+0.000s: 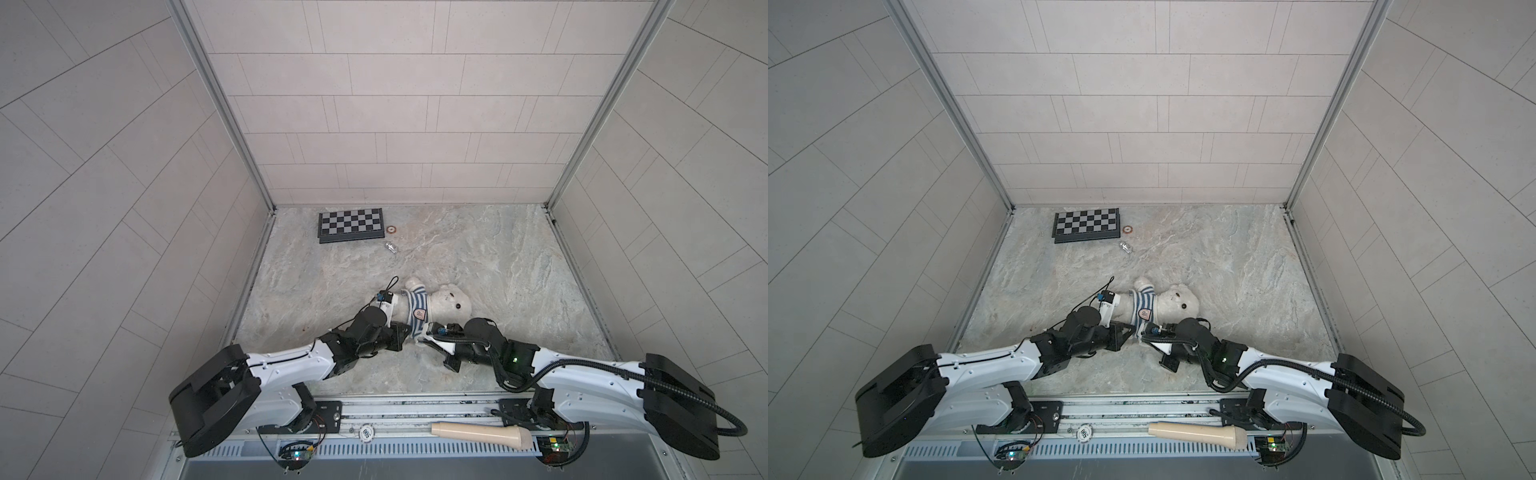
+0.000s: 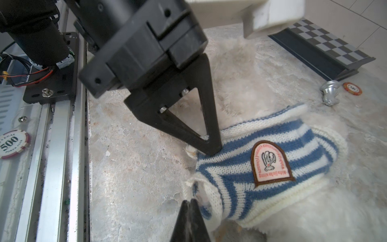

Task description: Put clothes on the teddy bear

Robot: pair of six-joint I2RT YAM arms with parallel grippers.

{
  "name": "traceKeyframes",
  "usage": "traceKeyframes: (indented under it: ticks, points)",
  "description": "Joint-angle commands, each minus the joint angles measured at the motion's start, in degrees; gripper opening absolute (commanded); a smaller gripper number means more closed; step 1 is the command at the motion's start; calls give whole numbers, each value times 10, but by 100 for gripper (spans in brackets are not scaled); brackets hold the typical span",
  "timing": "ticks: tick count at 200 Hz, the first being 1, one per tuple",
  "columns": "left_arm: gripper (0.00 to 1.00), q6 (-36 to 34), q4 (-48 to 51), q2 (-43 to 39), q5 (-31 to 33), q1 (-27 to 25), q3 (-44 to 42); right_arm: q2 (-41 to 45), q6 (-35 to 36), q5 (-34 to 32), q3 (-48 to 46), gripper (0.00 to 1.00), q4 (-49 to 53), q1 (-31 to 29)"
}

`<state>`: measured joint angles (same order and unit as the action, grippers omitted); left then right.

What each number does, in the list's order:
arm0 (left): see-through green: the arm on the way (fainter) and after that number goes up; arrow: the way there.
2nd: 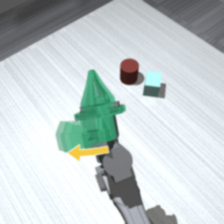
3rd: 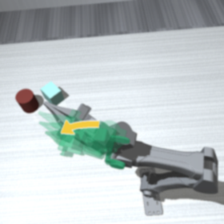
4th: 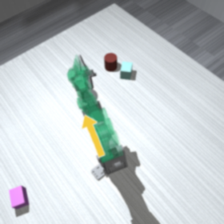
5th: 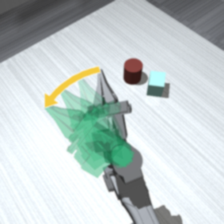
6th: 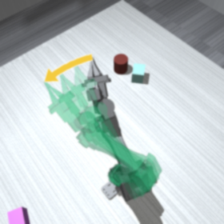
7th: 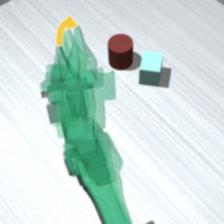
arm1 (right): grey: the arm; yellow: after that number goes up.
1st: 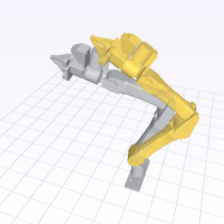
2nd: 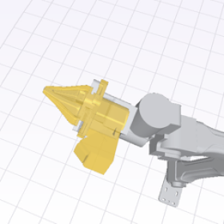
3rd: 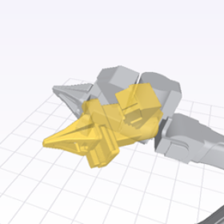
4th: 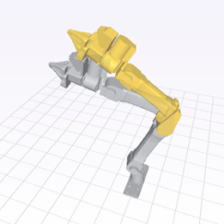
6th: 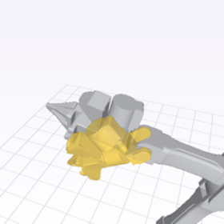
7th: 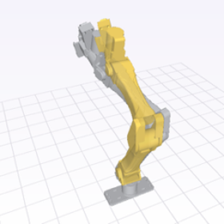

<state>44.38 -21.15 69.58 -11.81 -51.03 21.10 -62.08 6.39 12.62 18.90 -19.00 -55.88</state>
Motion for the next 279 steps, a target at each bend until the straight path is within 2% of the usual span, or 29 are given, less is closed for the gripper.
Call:
traceKeyframes:
  ticks: [1,54,96,158,223,279]
  points:
    - [0,8,1,-17,0,-1,14,-19,26,-8,-12,0,-46,-3]
    - [0,5,15,-41,-8,13,19,-42,54,25,-29,0,-104,-3]
    - [0,16,3,-59,-10,13,16,-36,84,22,-34,0,-123,-5]
    - [0,21,6,-70,-19,-1,32,19,125,-27,-70,1,-136,-12]
    - [0,19,-1,-59,-37,-2,44,-15,164,-72,-80,0,-200,-12]
    - [0,23,-12,-49,-39,-2,33,24,164,-126,-88,0,-190,-30]
